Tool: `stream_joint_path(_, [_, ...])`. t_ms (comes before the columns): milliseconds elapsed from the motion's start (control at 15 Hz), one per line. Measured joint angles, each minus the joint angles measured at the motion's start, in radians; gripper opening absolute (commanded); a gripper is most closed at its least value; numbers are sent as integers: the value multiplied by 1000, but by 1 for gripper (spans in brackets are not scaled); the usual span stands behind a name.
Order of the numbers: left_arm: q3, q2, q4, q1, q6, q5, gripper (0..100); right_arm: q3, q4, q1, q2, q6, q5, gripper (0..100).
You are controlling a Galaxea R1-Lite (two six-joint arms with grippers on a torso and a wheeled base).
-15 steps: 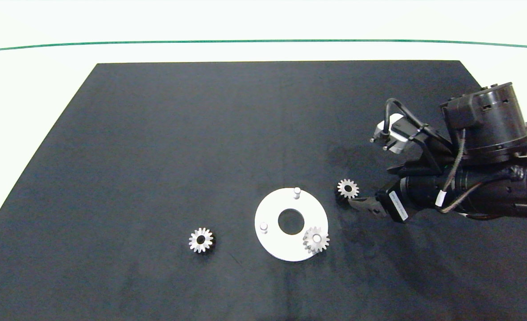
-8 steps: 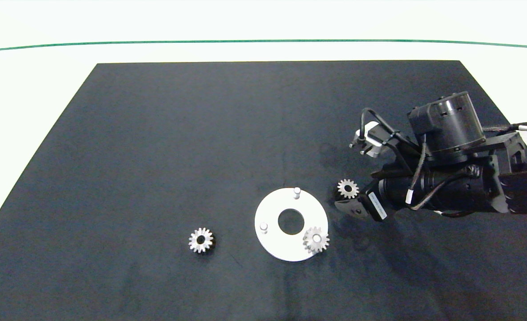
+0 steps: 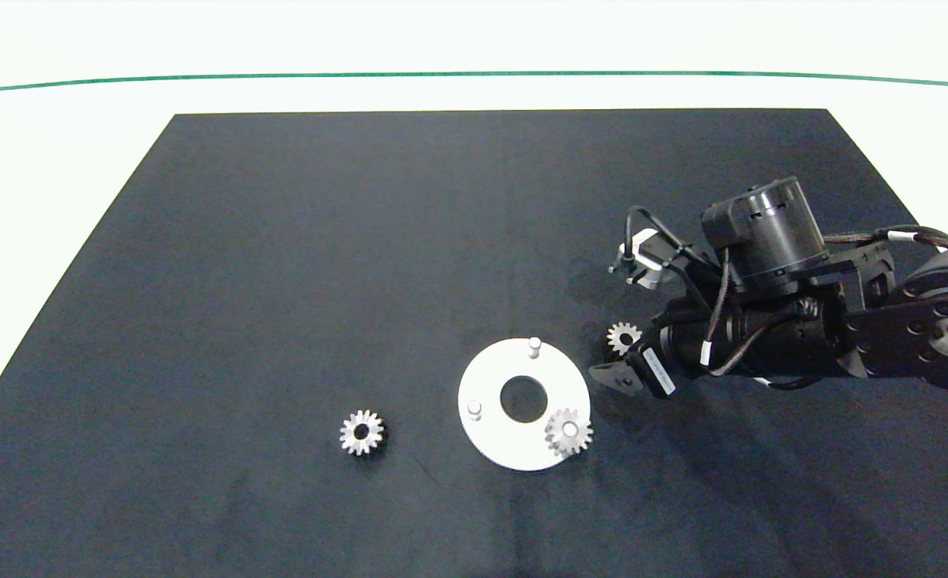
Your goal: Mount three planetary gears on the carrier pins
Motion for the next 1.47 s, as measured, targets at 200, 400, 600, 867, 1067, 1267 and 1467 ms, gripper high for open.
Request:
stream_joint_path(200, [0, 0, 0, -1, 0, 0, 100, -11, 0, -1, 10, 0, 5, 94])
stream_joint_path(400, [0, 0, 0, -1, 0, 0, 100, -18, 1, -1, 18, 1, 5, 88])
stream_joint_path(600, [0, -2, 0, -3, 0, 0, 100, -21, 0, -5, 24, 1, 5, 82])
stream_joint_path(867, [7, -15, 2, -11, 0, 0, 100, -36, 0, -6, 33, 1, 6, 75])
stream_joint_path(1067, [5, -17, 1, -16, -1, 0, 100, -46, -1, -4, 46, 1, 5, 69])
stream_joint_path(1267, [4, -18, 0, -17, 0, 0, 100, -50, 0, -5, 57, 1, 5, 63])
stream_joint_path(1467, [3, -18, 0, -17, 0, 0, 100, -50, 0, -5, 60, 1, 5, 57])
